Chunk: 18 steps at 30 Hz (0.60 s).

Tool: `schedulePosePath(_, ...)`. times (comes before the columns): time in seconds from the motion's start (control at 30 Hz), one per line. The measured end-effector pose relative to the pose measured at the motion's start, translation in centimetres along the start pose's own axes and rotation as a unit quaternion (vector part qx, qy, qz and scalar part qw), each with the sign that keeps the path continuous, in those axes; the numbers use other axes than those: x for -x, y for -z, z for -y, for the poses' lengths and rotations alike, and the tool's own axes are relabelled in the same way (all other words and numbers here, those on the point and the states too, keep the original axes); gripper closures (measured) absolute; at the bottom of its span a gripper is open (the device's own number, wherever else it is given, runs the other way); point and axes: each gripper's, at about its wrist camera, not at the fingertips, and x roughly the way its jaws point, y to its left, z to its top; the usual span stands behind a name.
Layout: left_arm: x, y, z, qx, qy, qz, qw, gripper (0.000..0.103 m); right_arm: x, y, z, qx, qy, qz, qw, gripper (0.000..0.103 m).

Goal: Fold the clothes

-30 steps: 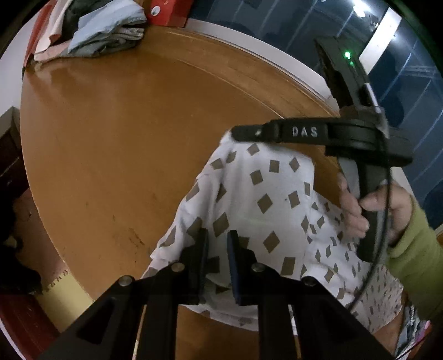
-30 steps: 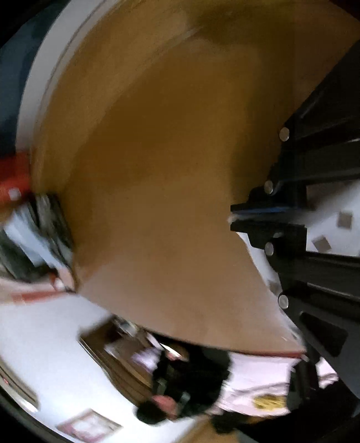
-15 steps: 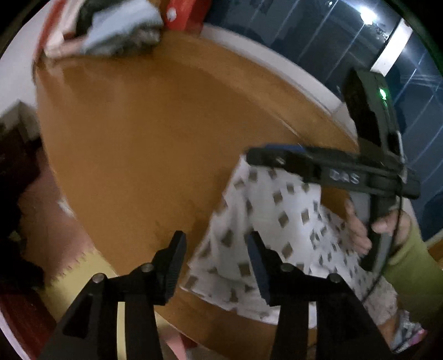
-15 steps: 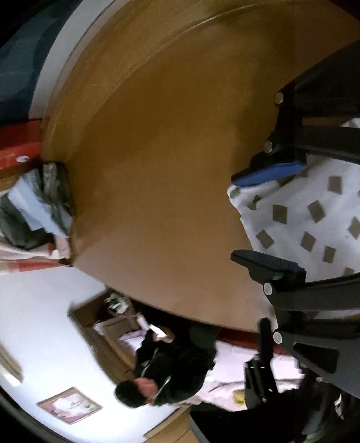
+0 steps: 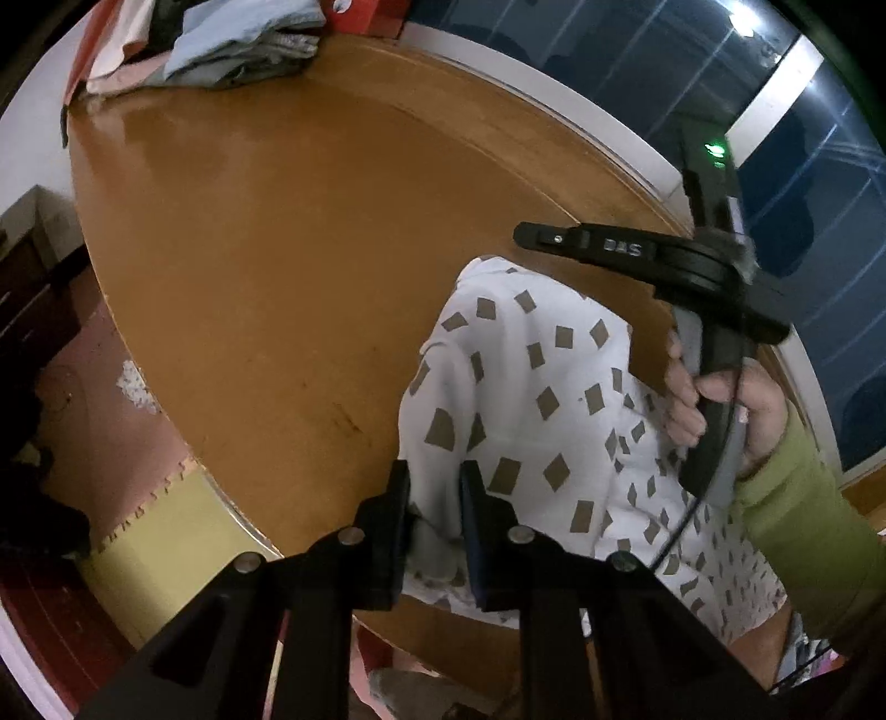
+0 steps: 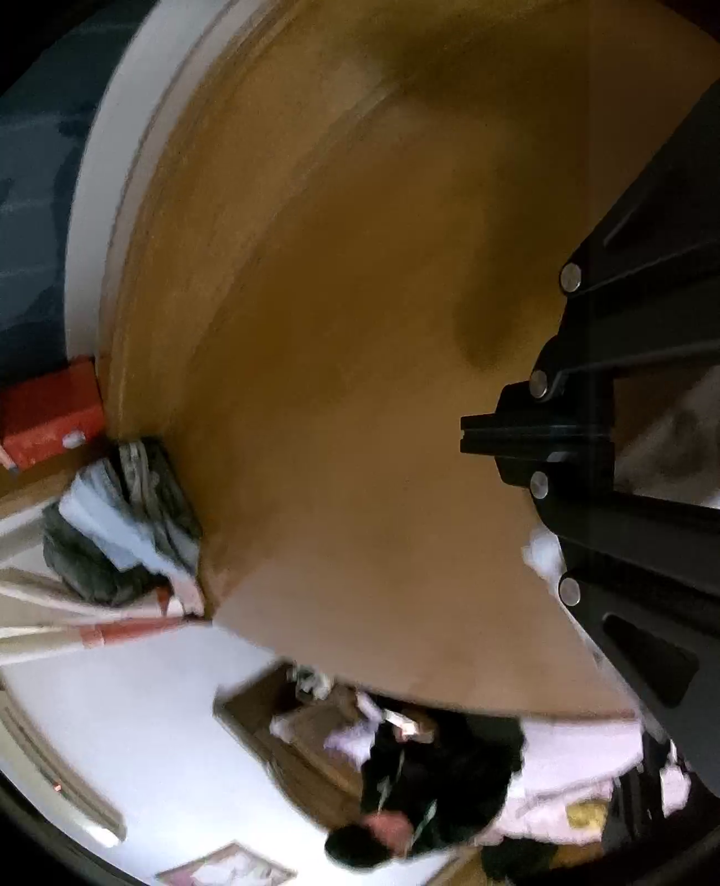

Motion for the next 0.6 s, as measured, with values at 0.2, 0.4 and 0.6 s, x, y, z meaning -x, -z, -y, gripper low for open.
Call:
schedulePosePath(0.2, -0.3, -0.9, 1.4, -0.032, -0.023, 0.006, 0.9992, 0.065, -0.9, 0.1, -3.9, 0.066, -0.019, -0.065, 0.996, 0.054)
schedulePosePath(0.4, 0.2, -1.8, 0.7, -0.023, 0.001, 0.023, 0.9995, 0.094, -2.3, 0.9, -5.1, 0.11, 0.034, -0.095, 0.989, 0.095)
schedulePosePath(0.6, 0.6, -1.0, 0.1, -0.015, -0.015, 0.014, 0.9997, 0.097, -2.6, 0.9, -4.4, 0.103, 0.078, -0.064, 0.99, 0.098)
